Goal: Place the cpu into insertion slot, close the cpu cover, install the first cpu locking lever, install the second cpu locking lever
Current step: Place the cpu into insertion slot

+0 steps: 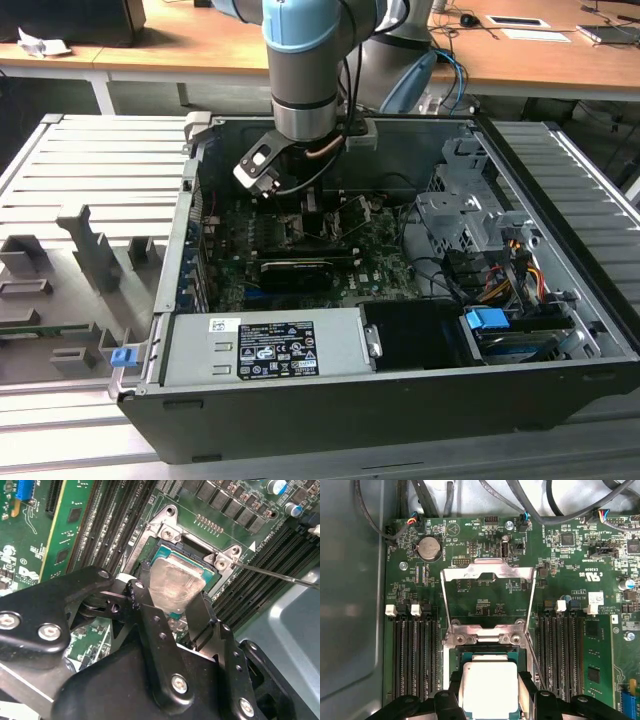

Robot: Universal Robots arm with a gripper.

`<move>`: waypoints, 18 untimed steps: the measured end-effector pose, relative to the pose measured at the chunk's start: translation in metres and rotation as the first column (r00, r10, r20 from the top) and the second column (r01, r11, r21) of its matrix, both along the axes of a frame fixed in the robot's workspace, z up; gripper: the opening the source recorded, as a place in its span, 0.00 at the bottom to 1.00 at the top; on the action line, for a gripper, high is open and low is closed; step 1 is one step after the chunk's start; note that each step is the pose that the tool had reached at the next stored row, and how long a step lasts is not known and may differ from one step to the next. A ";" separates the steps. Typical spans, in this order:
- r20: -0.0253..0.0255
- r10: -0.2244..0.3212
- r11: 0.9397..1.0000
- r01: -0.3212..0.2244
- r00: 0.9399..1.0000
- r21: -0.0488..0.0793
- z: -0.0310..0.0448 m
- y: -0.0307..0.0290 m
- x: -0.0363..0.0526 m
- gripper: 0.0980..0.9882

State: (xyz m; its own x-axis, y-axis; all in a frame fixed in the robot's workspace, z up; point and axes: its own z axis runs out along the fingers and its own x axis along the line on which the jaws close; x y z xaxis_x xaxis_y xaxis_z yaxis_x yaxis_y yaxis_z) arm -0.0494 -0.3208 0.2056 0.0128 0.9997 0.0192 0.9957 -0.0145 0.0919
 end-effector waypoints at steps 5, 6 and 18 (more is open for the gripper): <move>0.000 -0.002 1.000 0.002 1.000 0.000 -0.0009 0.0030 0.0001 0.48; 0.000 -0.002 1.000 0.002 1.000 0.000 -0.0010 0.0030 0.0002 0.48; 0.000 -0.002 1.000 0.002 1.000 -0.002 -0.0043 0.0038 0.0013 0.48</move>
State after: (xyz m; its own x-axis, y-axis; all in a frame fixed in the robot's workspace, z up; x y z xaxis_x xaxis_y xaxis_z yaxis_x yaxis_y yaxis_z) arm -0.0481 -0.3169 0.2013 0.0151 0.9997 0.0173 0.9957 -0.0166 0.0915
